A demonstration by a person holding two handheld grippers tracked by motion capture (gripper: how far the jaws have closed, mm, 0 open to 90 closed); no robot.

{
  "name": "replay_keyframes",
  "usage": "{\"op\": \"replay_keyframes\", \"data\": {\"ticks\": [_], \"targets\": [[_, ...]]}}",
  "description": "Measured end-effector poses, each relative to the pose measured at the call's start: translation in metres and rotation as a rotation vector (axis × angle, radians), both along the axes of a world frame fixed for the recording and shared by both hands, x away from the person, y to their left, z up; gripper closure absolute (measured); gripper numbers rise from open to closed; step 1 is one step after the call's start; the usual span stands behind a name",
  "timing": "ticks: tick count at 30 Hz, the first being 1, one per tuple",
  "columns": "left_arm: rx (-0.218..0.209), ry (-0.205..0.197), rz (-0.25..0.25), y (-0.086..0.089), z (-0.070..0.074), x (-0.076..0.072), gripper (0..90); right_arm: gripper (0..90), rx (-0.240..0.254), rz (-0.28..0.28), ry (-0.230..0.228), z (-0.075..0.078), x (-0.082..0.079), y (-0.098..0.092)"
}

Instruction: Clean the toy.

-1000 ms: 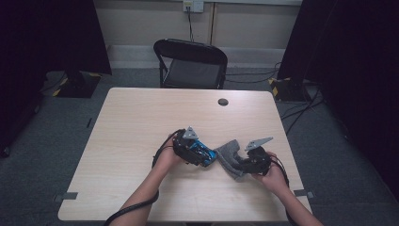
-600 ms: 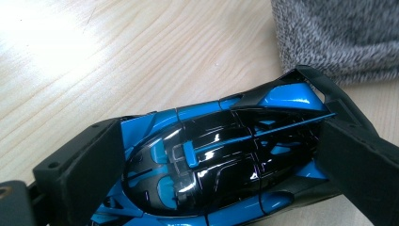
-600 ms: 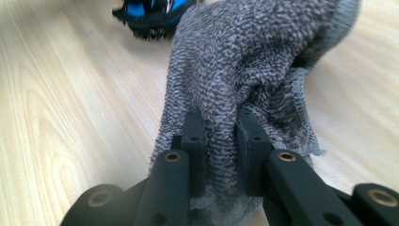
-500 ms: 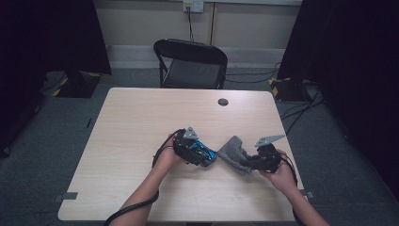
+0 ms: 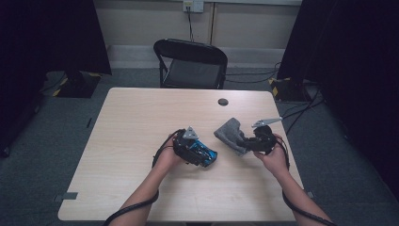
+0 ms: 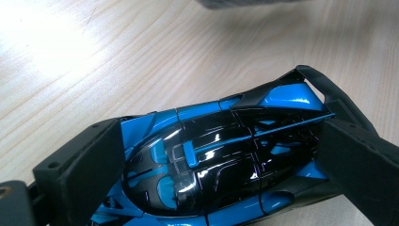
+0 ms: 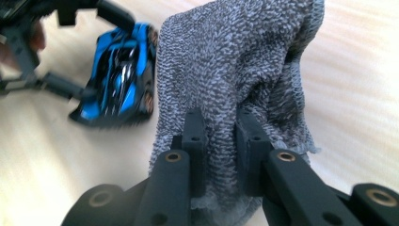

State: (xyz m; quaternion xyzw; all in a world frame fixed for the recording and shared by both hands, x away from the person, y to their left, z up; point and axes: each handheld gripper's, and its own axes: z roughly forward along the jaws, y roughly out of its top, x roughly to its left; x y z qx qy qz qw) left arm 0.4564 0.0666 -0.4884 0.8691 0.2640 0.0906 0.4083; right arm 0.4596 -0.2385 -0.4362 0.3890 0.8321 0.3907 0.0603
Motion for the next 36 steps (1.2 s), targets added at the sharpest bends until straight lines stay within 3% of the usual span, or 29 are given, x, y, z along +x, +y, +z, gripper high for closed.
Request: {"op": "replay_keyframes", "data": {"ticks": [11,14,24,27,30,36], "targets": [[-0.006,-0.005,0.000,0.001,-0.001,0.000,1.8,77.0,-0.024,0.011,0.002,-0.008,0.034,0.047],[-0.007,-0.007,0.000,0.001,-0.001,-0.001,1.8,77.0,-0.004,0.020,0.009,-0.013,0.041,0.062],[-0.011,-0.009,0.001,0.001,-0.001,-0.001,1.8,77.0,-0.044,0.052,0.014,-0.026,0.054,0.104],[-0.010,-0.009,0.000,0.001,-0.001,-0.001,1.8,77.0,-0.050,0.071,0.028,-0.033,0.056,0.111],[-0.010,-0.008,0.000,0.001,-0.001,-0.001,1.8,77.0,-0.092,0.094,0.039,-0.041,0.055,0.116],[-0.010,-0.008,0.000,0.001,-0.001,-0.001,1.8,77.2,-0.090,0.105,0.047,-0.045,0.054,0.116]]}}
